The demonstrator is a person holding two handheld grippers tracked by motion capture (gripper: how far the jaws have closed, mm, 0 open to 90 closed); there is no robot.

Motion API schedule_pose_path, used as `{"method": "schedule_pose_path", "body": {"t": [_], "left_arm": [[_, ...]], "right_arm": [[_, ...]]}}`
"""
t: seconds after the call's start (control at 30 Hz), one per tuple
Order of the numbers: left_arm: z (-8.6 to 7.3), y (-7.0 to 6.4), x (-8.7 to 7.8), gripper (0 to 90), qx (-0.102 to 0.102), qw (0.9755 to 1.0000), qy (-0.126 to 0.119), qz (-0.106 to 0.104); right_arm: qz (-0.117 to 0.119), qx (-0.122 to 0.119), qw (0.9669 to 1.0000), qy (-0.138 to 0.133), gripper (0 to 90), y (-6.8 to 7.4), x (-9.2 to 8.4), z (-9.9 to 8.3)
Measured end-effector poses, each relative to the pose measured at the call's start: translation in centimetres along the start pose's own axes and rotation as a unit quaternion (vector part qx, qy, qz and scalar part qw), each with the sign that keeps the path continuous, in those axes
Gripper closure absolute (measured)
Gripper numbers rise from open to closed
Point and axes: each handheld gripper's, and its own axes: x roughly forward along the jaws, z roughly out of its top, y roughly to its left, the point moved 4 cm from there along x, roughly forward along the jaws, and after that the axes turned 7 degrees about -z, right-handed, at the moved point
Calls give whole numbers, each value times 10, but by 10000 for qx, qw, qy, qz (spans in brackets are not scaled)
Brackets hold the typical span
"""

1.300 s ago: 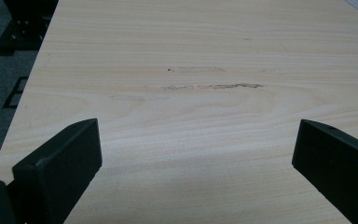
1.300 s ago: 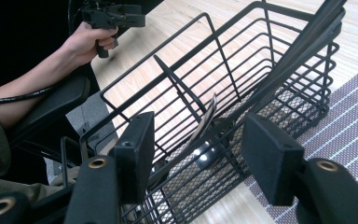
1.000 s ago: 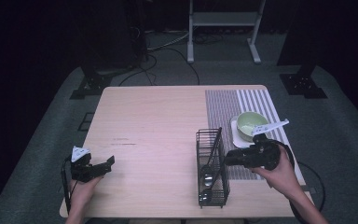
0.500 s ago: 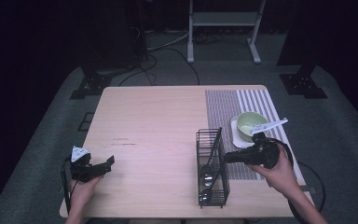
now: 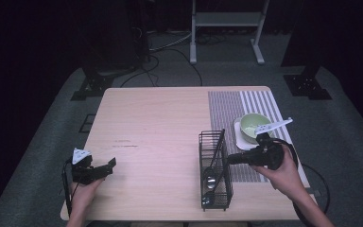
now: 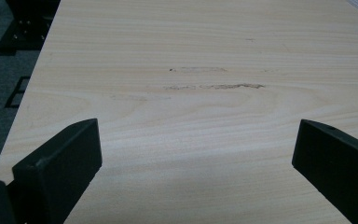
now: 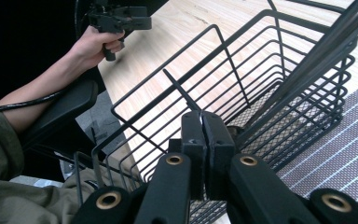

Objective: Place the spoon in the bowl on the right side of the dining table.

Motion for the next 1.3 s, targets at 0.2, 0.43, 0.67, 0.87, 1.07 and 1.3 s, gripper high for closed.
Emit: {"method": "schedule_pose_path", "body": {"t": [0.2, 0.43, 0.67, 0.87, 1.07, 1.3], "left_arm": [[0, 0, 0, 4, 3, 10000, -6, 3], [0, 0, 0, 4, -1, 10000, -7, 4], [0, 0, 0, 4, 0, 10000, -10, 5], [0, 0, -1, 4, -5, 10000, -6, 4], [0, 0, 0, 4, -6, 10000, -6, 5], [0, 0, -1, 4, -9, 10000, -8, 8]], "right_arm": [[-21, 12, 10000, 8, 885, 3, -5, 4], [-79, 22, 9999, -64, 885, 4, -16, 11], [-93, 114, 9998, -161, 886, 1, -29, 16], [-24, 169, 9995, -261, 886, 0, -39, 22], [0, 243, 9993, -282, 886, -3, -46, 27], [37, 284, 9991, -305, 886, -3, -53, 35]]}}
